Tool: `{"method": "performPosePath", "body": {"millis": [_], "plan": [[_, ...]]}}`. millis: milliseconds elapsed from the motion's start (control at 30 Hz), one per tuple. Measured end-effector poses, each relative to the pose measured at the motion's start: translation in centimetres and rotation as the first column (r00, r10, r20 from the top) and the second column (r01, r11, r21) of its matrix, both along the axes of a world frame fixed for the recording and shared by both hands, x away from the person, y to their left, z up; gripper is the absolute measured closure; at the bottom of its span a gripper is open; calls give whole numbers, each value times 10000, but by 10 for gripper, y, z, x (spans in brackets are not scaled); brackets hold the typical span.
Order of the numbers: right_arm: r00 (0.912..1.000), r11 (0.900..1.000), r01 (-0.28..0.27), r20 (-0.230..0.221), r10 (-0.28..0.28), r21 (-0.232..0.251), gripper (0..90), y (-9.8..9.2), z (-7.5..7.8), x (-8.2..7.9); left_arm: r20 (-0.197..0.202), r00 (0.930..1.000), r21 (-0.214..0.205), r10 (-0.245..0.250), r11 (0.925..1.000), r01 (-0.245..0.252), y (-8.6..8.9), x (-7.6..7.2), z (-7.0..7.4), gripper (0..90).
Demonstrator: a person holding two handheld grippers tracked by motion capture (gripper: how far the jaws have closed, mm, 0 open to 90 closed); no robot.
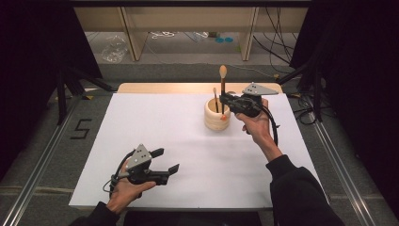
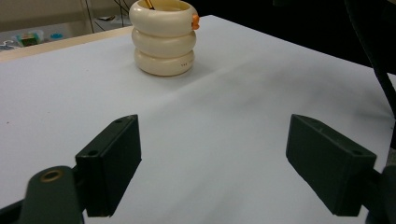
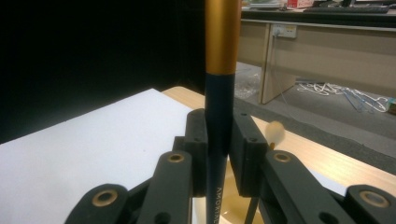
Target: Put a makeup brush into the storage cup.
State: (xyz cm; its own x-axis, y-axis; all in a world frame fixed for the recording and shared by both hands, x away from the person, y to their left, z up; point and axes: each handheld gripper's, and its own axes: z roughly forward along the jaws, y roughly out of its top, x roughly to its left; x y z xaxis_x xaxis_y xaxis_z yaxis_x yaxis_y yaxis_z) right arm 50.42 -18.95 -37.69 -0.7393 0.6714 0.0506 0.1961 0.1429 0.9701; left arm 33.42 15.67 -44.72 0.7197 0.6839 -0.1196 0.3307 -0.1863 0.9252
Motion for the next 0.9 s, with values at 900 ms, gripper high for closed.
{"method": "performPosePath", "body": {"millis": [900], "plan": [[9971, 9975, 687, -326, -692, -185, 786, 5, -17, 34, -50, 10000, -48, -78, 10000, 78, -1, 0, -1, 180]]}}
